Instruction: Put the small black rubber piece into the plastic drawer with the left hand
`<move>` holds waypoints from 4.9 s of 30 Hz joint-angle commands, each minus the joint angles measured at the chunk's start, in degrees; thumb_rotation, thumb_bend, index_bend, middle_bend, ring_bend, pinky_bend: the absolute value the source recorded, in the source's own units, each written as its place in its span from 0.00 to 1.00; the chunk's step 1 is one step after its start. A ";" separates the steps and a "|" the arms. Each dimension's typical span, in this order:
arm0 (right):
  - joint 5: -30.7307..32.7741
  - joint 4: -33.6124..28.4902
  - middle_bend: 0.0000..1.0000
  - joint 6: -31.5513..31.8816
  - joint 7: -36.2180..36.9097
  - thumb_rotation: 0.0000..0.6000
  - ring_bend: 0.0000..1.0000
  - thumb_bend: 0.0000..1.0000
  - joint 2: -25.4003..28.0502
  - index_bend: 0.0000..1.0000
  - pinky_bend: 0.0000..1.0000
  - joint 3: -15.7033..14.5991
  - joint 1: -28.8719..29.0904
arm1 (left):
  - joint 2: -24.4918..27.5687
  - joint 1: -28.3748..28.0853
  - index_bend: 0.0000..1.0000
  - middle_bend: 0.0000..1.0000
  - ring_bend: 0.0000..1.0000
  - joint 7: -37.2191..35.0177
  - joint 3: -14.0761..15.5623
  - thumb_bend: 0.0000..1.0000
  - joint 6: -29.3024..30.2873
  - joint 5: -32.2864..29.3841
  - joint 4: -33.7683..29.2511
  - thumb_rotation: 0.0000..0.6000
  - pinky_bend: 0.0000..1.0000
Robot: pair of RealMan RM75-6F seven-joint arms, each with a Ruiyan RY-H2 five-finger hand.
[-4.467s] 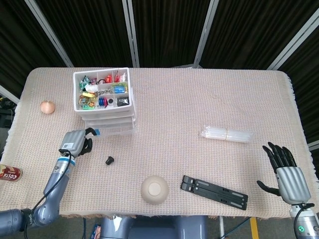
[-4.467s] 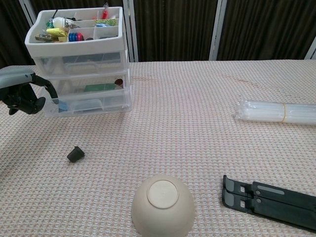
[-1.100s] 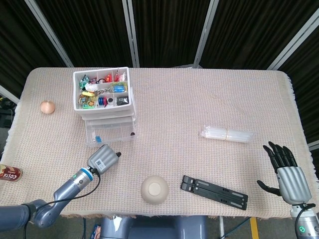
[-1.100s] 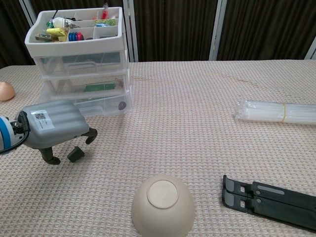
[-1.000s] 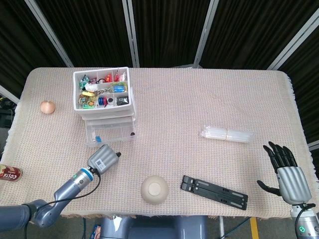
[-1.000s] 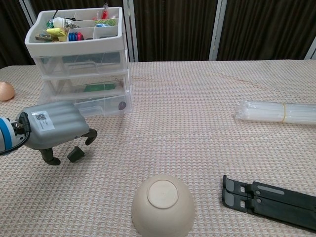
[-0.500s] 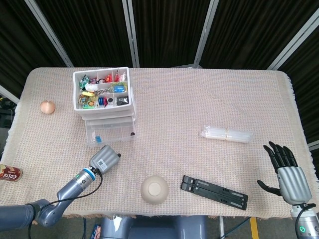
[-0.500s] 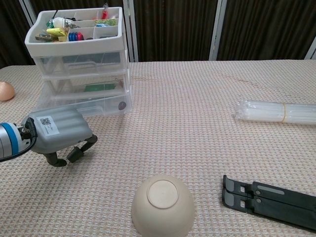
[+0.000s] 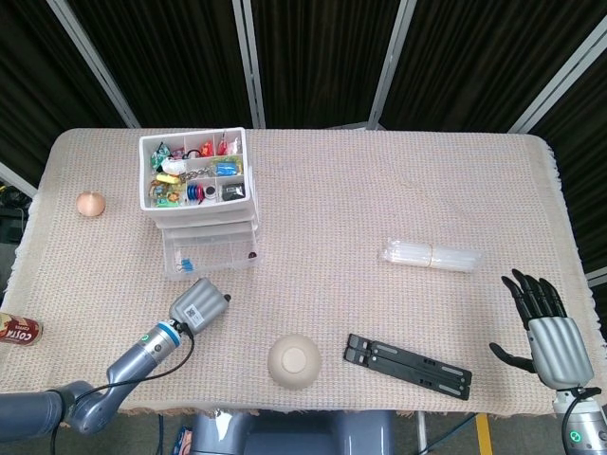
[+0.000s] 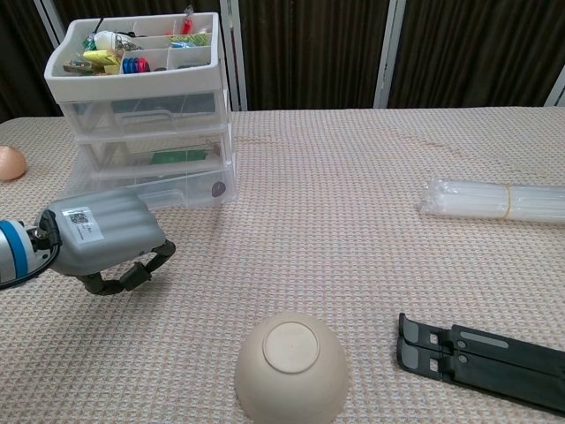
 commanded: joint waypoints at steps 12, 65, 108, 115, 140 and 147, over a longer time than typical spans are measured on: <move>-0.03 0.01 0.00 -0.05 -0.22 1.00 0.00 0.06 -0.13 0.06 0.00 -0.04 0.01 | 5.50 0.02 0.59 1.00 0.94 -4.24 -1.99 0.37 7.46 10.28 -7.87 1.00 0.77; -0.18 0.80 0.00 0.11 -1.61 1.00 0.00 0.06 -0.57 0.06 0.00 0.04 0.07 | 17.46 -4.51 0.27 0.09 0.02 -13.76 4.91 0.29 5.98 31.64 2.14 1.00 0.10; -0.07 0.70 0.00 0.14 -1.25 1.00 0.00 0.06 -0.52 0.06 0.00 0.11 0.07 | 12.73 -3.75 0.26 0.08 0.01 -14.80 5.29 0.31 -2.16 33.70 14.24 1.00 0.10; 0.04 0.66 0.00 0.09 -1.37 1.00 0.00 0.06 -0.52 0.06 0.00 0.13 0.06 | 13.02 -3.14 0.25 0.08 0.01 -14.92 6.21 0.32 -1.97 34.28 14.55 1.00 0.10; 0.27 0.39 0.00 -0.20 -1.48 1.00 0.00 0.06 -0.54 0.06 0.00 0.09 0.09 | 13.90 -2.26 0.24 0.08 0.01 -16.11 5.96 0.32 -2.16 33.38 17.09 1.00 0.10; 0.31 0.26 0.00 -0.26 -1.39 1.00 0.00 0.06 -0.44 0.06 0.00 0.06 0.08 | 12.10 -2.34 0.24 0.08 0.01 -16.07 4.04 0.32 -3.05 31.14 18.22 1.00 0.10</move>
